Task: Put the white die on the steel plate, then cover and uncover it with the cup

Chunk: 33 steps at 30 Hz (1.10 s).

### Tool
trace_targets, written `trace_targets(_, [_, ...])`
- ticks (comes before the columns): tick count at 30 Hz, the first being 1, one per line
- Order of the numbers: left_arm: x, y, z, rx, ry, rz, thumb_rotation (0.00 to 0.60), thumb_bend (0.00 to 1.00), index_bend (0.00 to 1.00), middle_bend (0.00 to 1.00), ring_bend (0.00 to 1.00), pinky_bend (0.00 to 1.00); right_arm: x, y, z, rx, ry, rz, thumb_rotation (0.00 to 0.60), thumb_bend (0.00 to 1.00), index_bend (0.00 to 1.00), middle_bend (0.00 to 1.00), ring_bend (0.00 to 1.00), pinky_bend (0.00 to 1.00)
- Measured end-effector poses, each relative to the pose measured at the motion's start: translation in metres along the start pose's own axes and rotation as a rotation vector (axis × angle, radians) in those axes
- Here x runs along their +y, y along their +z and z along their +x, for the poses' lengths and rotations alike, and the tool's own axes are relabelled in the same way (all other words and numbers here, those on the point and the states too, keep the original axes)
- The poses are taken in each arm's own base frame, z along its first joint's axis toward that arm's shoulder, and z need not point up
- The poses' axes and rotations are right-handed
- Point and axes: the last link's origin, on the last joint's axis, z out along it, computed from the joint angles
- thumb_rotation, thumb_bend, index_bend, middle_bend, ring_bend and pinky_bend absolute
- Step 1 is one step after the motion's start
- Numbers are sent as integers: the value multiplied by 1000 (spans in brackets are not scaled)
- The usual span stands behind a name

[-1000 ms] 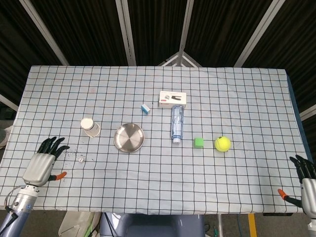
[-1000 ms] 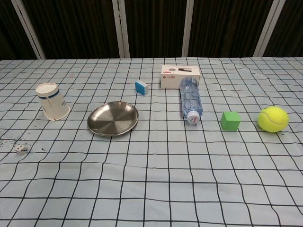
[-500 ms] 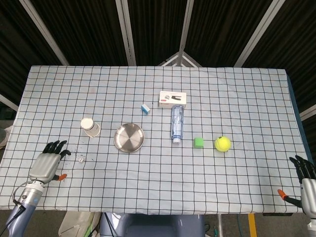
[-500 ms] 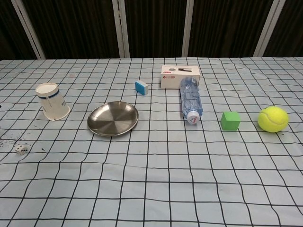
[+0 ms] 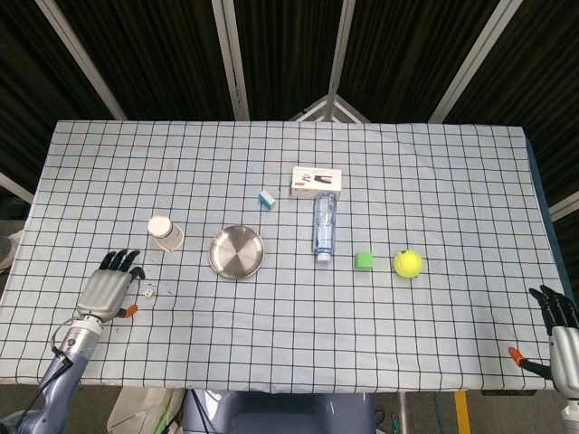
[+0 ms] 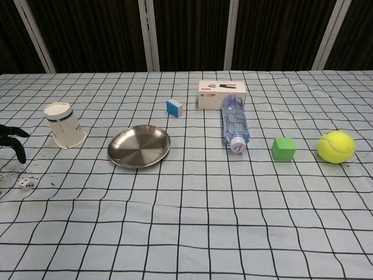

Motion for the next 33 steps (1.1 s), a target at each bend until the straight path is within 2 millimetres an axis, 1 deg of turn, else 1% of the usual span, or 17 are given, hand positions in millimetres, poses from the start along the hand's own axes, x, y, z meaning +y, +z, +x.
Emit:
trace_targets(9, [13,11,-4,-15,23,-34,600,321,369,67,0,41,0,0,-2,-6,-5,-4,600,42,159,125,115,16])
trace_targets(14, [18,14,-7,-23,33,-46,600,325,410,77,0,41,1,1,-2,-8,-6,-8,600,41,160,125,115,16])
trace_targets(19, [18,15,-9,-26,41,-42,600,360,449,88,0,41,1,1,-2,-7,-6,-10,600,41,160,125,115,15])
trace_targets(25, [17,14,-11,-29,44,-39,600,374,478,97,0,41,1,1,-2,-7,-4,-10,600,41,159,125,115,15])
trace_targets(33, [17,14,-12,-28,45,-36,600,374,478,96,0,41,1,1,-2,-6,-3,-13,600,42,159,125,115,15])
